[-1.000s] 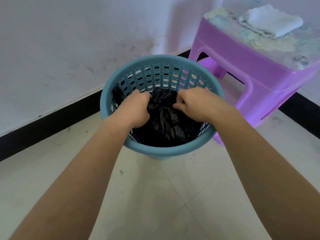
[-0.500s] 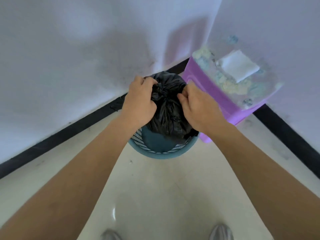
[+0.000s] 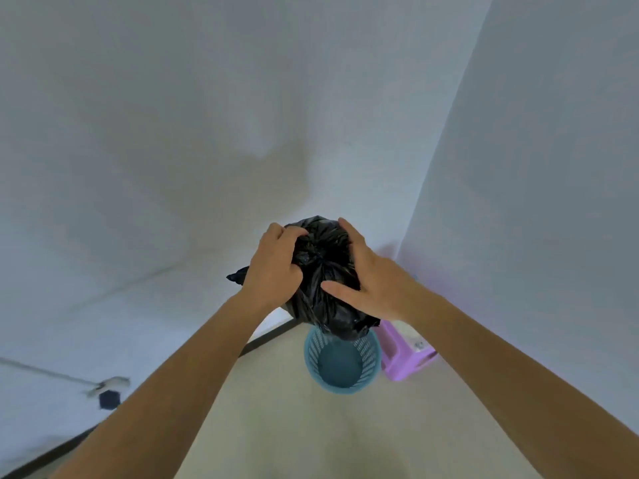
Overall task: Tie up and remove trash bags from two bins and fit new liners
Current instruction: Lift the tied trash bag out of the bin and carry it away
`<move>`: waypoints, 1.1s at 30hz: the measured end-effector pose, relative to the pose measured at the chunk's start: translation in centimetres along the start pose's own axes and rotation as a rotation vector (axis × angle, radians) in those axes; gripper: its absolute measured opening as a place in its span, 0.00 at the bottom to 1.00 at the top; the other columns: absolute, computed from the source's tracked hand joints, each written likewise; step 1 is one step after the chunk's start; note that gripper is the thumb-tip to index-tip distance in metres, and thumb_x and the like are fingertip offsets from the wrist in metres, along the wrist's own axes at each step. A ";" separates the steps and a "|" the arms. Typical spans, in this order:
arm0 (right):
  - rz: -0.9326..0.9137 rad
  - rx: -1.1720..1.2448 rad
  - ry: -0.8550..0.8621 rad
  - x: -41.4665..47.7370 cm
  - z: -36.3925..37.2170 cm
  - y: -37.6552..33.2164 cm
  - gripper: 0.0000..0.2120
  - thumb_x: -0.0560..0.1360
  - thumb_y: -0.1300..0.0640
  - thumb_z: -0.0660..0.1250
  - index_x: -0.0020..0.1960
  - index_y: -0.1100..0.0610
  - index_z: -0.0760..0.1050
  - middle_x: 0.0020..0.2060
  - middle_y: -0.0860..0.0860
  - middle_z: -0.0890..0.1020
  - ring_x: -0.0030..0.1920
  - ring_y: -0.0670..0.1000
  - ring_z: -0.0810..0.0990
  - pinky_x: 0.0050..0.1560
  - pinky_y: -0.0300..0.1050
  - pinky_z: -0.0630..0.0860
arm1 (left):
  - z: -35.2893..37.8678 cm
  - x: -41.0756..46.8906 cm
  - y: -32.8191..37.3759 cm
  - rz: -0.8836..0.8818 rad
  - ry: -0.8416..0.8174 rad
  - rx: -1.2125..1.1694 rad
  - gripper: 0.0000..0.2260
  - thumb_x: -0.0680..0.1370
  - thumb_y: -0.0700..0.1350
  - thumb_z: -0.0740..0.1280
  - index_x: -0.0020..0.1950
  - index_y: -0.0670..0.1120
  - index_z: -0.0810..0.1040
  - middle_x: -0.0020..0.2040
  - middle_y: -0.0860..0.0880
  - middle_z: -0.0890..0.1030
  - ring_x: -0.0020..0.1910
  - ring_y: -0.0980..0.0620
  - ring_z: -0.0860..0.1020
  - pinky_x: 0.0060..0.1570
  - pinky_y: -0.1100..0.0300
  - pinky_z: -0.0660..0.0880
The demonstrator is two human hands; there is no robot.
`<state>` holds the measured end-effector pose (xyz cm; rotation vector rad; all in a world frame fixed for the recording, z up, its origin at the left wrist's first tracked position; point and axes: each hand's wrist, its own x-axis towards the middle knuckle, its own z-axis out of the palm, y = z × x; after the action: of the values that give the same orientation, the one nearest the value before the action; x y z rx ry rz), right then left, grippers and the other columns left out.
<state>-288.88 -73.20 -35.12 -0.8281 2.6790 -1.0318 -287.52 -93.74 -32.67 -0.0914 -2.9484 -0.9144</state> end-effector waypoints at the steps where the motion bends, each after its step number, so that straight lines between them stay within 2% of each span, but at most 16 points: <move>1: -0.037 -0.012 0.013 0.1 -1.4 -2.0 0.44 0.76 0.34 0.63 0.77 0.35 0.33 0.73 0.53 0.71 0.58 0.57 0.82 0.59 0.55 0.78 | -2.6 -0.7 1.2 -0.009 0.019 -0.024 0.27 0.71 0.29 0.59 0.69 0.45 0.71 0.57 0.46 0.69 0.59 0.44 0.71 0.59 0.51 0.72; 3: -0.101 -0.007 0.025 0.3 -3.3 -5.0 0.44 0.76 0.39 0.66 0.78 0.36 0.37 0.69 0.53 0.74 0.56 0.57 0.82 0.57 0.54 0.79 | -6.5 -2.8 3.1 -0.027 0.035 -0.066 0.27 0.72 0.30 0.60 0.70 0.46 0.71 0.59 0.47 0.68 0.61 0.45 0.71 0.64 0.54 0.70; 5: -0.164 0.010 0.013 0.6 -4.1 -6.8 0.39 0.76 0.43 0.68 0.76 0.40 0.46 0.63 0.50 0.77 0.55 0.54 0.82 0.54 0.47 0.77 | -9.0 -5.4 4.3 -0.049 0.009 -0.101 0.25 0.74 0.34 0.63 0.71 0.47 0.68 0.60 0.49 0.67 0.64 0.47 0.69 0.66 0.57 0.67; 8: -0.246 0.050 -0.031 0.5 -3.7 -8.5 0.32 0.76 0.43 0.69 0.71 0.43 0.53 0.59 0.47 0.78 0.54 0.50 0.81 0.50 0.41 0.74 | -10.9 -10.2 5.3 -0.167 -0.023 -0.252 0.27 0.73 0.49 0.64 0.73 0.51 0.66 0.63 0.52 0.65 0.67 0.51 0.67 0.67 0.55 0.66; 11: -0.361 0.112 -0.132 -1.0 -1.6 -10.4 0.27 0.75 0.42 0.67 0.67 0.43 0.55 0.56 0.46 0.78 0.50 0.47 0.80 0.47 0.40 0.74 | -11.1 -16.0 5.7 -0.277 0.118 -0.384 0.27 0.72 0.63 0.64 0.70 0.58 0.70 0.63 0.58 0.69 0.65 0.58 0.69 0.66 0.58 0.67; 12: -0.396 0.125 -0.175 -1.7 -0.8 -11.1 0.27 0.76 0.41 0.67 0.66 0.43 0.55 0.55 0.46 0.78 0.49 0.47 0.80 0.45 0.40 0.74 | -11.0 -18.0 5.7 -0.295 0.172 -0.333 0.26 0.73 0.63 0.67 0.69 0.58 0.71 0.62 0.58 0.70 0.64 0.59 0.71 0.65 0.59 0.68; 14: -0.467 0.145 -0.283 -3.2 1.0 -12.7 0.26 0.76 0.41 0.66 0.66 0.43 0.54 0.55 0.46 0.78 0.48 0.46 0.80 0.45 0.41 0.76 | -10.3 -22.1 5.2 -0.319 0.267 -0.179 0.24 0.74 0.53 0.73 0.69 0.54 0.72 0.60 0.55 0.72 0.62 0.57 0.73 0.65 0.57 0.70; 16: -0.524 0.165 -0.422 -4.9 2.9 -14.8 0.29 0.77 0.42 0.66 0.69 0.41 0.51 0.55 0.46 0.77 0.49 0.45 0.80 0.48 0.45 0.79 | -9.8 -26.3 4.6 -0.384 0.359 -0.138 0.21 0.74 0.43 0.73 0.66 0.52 0.75 0.57 0.52 0.75 0.60 0.54 0.75 0.65 0.54 0.72; 18: -0.552 0.195 -0.580 -6.9 4.8 -17.5 0.34 0.76 0.39 0.64 0.73 0.36 0.46 0.60 0.46 0.76 0.54 0.45 0.79 0.54 0.45 0.78 | -9.7 -30.7 4.1 -0.478 0.436 -0.153 0.19 0.74 0.41 0.73 0.62 0.54 0.77 0.55 0.53 0.76 0.58 0.55 0.76 0.64 0.54 0.73; 20: -0.594 0.179 -0.672 -8.9 7.0 -20.8 0.31 0.77 0.33 0.59 0.74 0.33 0.46 0.64 0.45 0.74 0.58 0.46 0.78 0.58 0.44 0.76 | -9.9 -35.3 3.7 -0.545 0.500 -0.144 0.18 0.74 0.41 0.73 0.61 0.56 0.77 0.54 0.55 0.77 0.56 0.57 0.76 0.62 0.56 0.73; 22: -0.668 0.116 -0.683 -10.8 9.2 -24.5 0.21 0.80 0.34 0.52 0.70 0.36 0.53 0.58 0.45 0.77 0.54 0.47 0.78 0.56 0.47 0.75 | -10.5 -40.1 3.1 -0.584 0.582 -0.147 0.16 0.73 0.41 0.73 0.57 0.56 0.77 0.52 0.57 0.79 0.54 0.60 0.77 0.60 0.57 0.74; 25: -0.788 0.056 -0.665 -13.3 13.0 -30.5 0.09 0.84 0.42 0.50 0.62 0.41 0.59 0.42 0.41 0.75 0.42 0.47 0.78 0.45 0.44 0.73 | -12.3 -47.5 2.0 -0.625 0.696 -0.187 0.12 0.73 0.43 0.73 0.49 0.57 0.76 0.46 0.58 0.80 0.48 0.58 0.79 0.53 0.55 0.77; 28: -0.883 0.004 -0.680 -16.1 17.6 -37.3 0.07 0.84 0.44 0.51 0.60 0.44 0.60 0.36 0.43 0.75 0.37 0.44 0.76 0.39 0.40 0.70 | -14.4 -55.4 0.2 -0.648 0.794 -0.173 0.10 0.73 0.42 0.74 0.45 0.56 0.76 0.43 0.57 0.80 0.45 0.55 0.79 0.47 0.54 0.78; 31: -0.969 -0.014 -0.720 -19.5 23.0 -44.7 0.08 0.84 0.43 0.52 0.60 0.44 0.62 0.35 0.43 0.76 0.37 0.43 0.77 0.40 0.40 0.71 | -16.6 -64.2 -1.7 -0.687 0.902 -0.162 0.10 0.73 0.43 0.73 0.45 0.57 0.76 0.43 0.59 0.81 0.44 0.57 0.80 0.44 0.66 0.75; 33: -1.031 -0.016 -0.749 -21.8 26.7 -49.4 0.08 0.83 0.41 0.52 0.59 0.42 0.63 0.36 0.41 0.77 0.38 0.42 0.77 0.43 0.43 0.74 | -17.8 -70.0 -3.0 -0.721 0.968 -0.146 0.09 0.74 0.45 0.73 0.46 0.59 0.77 0.44 0.60 0.81 0.45 0.58 0.80 0.45 0.69 0.74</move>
<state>-240.15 -106.74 -23.80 -2.1544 1.5634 -0.5869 -217.40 -109.12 -24.46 1.1164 -1.9675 -0.8555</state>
